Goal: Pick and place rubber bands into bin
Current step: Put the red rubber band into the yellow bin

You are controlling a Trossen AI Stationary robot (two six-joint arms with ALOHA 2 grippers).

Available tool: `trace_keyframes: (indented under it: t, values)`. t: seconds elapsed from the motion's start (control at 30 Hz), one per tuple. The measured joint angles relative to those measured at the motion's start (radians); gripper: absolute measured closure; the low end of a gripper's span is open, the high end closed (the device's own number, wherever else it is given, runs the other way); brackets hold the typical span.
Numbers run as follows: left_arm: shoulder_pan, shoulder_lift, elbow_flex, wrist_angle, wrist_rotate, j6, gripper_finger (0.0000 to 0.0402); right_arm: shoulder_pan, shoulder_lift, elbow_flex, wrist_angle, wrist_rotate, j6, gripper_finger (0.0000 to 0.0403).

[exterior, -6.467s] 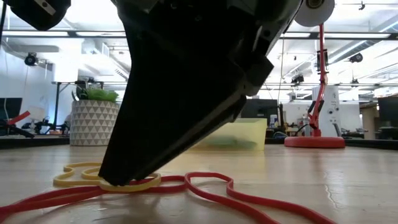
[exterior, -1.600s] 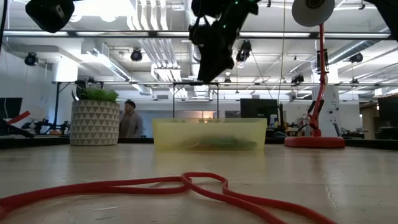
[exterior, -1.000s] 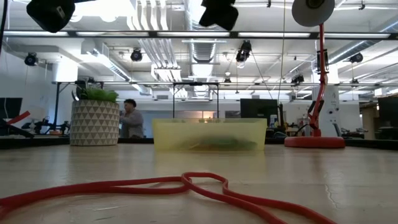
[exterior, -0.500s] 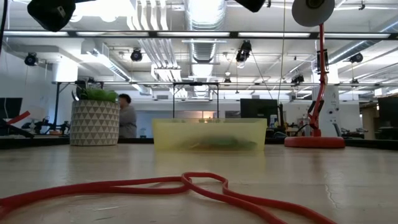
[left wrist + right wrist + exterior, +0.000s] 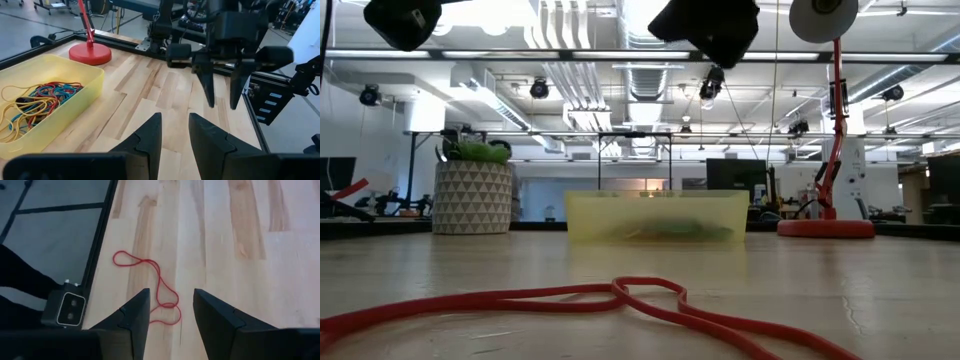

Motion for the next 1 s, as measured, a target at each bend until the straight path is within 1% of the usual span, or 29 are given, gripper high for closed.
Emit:
trace_keyframes:
  t: [0.07, 0.3, 0.57, 0.67, 0.77, 1.0]
  values:
    - [0.000, 0.000, 0.000, 0.000, 0.000, 0.000, 0.0320, 0.000, 0.000, -0.033, 0.046, -0.001, -0.010, 0.0262]
    - [0.000, 0.000, 0.000, -0.001, 0.000, 0.000, 0.0320, 0.000, 0.000, -0.136, 0.199, 0.000, -0.121, 0.0264]
    - [0.000, 0.025, 0.000, -0.001, 0.000, -0.008, 0.0320, 0.000, 0.015, -0.197, 0.288, 0.000, -0.206, 0.0264]
    - [0.000, 0.050, 0.000, 0.013, 0.000, -0.010, 0.0320, 0.002, 0.071, -0.187, 0.303, -0.020, -0.238, 0.0266]
    - [0.000, 0.074, 0.000, 0.047, 0.000, -0.011, 0.0320, 0.002, 0.151, -0.131, 0.302, -0.049, -0.267, 0.0265]
    - [0.006, 0.106, 0.004, 0.089, 0.000, -0.020, 0.0320, -0.003, 0.275, -0.025, 0.231, -0.052, -0.242, 0.0269]
